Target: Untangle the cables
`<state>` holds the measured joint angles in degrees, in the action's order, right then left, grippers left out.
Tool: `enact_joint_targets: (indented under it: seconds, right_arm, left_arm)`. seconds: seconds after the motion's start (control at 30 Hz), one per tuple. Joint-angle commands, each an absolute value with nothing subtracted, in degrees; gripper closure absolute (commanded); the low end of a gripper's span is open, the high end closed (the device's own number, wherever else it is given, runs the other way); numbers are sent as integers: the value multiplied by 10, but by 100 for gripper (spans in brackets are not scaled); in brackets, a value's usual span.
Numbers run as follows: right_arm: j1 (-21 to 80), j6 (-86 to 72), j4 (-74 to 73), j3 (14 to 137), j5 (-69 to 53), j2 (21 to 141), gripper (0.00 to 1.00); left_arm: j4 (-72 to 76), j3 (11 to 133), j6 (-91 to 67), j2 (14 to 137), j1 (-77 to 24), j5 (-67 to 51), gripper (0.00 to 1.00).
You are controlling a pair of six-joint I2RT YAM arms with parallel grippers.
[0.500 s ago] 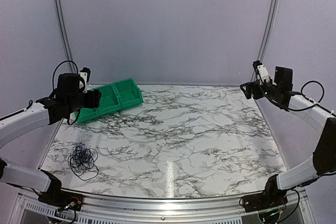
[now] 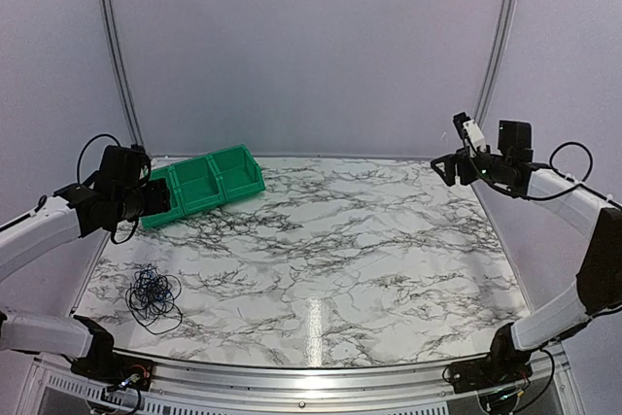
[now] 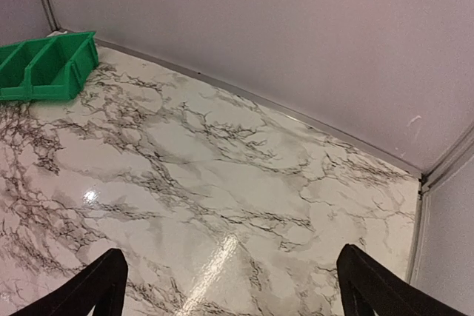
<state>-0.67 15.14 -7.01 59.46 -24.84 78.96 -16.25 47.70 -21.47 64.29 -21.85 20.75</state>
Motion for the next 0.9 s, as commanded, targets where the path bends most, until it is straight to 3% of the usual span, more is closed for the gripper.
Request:
enact_joint_targets:
  seconds: [0.0, 0.37, 0.73, 0.87]
  right_arm:
    - [27, 185, -98, 617, -309, 797, 1]
    - [49, 207, -102, 591, -361, 784, 2]
    - [53, 218, -100, 581, -408, 801, 3]
    - [53, 223, -98, 576, -409, 808, 3]
  left_arm:
    - [-273, 459, -326, 620, -248, 238, 28]
    - [-424, 399, -507, 614, -332, 247, 28]
    - [-422, 350, -552, 673, -353, 255, 26]
    - [-366, 339, -540, 705, -353, 230, 33]
